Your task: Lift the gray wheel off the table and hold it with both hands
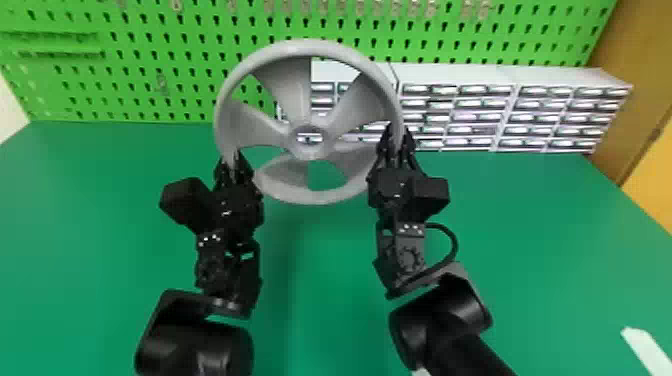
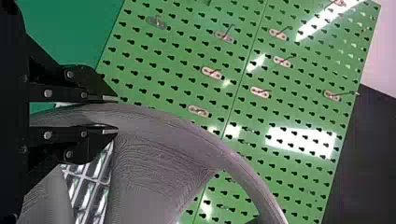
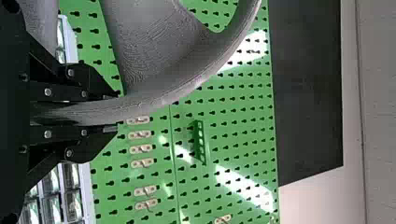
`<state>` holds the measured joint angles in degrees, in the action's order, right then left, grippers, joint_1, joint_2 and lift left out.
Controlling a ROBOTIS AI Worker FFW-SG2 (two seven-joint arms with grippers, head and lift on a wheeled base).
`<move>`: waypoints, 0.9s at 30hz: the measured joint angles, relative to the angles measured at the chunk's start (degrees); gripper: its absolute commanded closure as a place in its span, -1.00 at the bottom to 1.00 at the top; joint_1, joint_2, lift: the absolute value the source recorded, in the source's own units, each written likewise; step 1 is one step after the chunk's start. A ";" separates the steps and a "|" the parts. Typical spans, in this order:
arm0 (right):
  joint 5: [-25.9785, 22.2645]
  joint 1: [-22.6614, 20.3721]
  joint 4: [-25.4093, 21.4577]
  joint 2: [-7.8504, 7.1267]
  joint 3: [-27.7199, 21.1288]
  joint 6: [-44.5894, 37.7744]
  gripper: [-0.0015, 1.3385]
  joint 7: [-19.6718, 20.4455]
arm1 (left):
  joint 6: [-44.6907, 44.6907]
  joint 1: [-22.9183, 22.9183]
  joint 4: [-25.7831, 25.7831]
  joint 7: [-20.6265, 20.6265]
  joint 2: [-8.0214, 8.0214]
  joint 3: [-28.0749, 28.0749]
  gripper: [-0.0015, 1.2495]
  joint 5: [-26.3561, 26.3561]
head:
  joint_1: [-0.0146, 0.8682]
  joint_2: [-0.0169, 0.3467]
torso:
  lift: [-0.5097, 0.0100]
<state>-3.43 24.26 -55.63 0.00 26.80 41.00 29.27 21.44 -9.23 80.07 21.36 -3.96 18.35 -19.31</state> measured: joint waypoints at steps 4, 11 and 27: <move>0.00 -0.05 0.01 0.00 0.00 -0.11 0.83 0.00 | 0.00 0.00 0.00 0.00 0.00 -0.11 0.62 0.22 | 0.64 -0.82 | 0.59; 0.00 -0.09 0.05 0.00 -0.01 -0.13 0.83 0.00 | 0.06 0.00 0.00 0.00 0.00 -0.11 0.62 0.38 | 0.64 -0.82 | 0.59; 0.00 -0.18 0.06 0.00 0.01 -0.13 0.83 0.00 | 0.09 0.00 0.00 0.00 -0.01 -0.30 0.62 0.43 | 0.64 -0.82 | 0.59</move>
<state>-3.43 24.08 -55.57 0.00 26.81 40.87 29.27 21.53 -9.23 80.07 21.36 -3.96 18.05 -18.89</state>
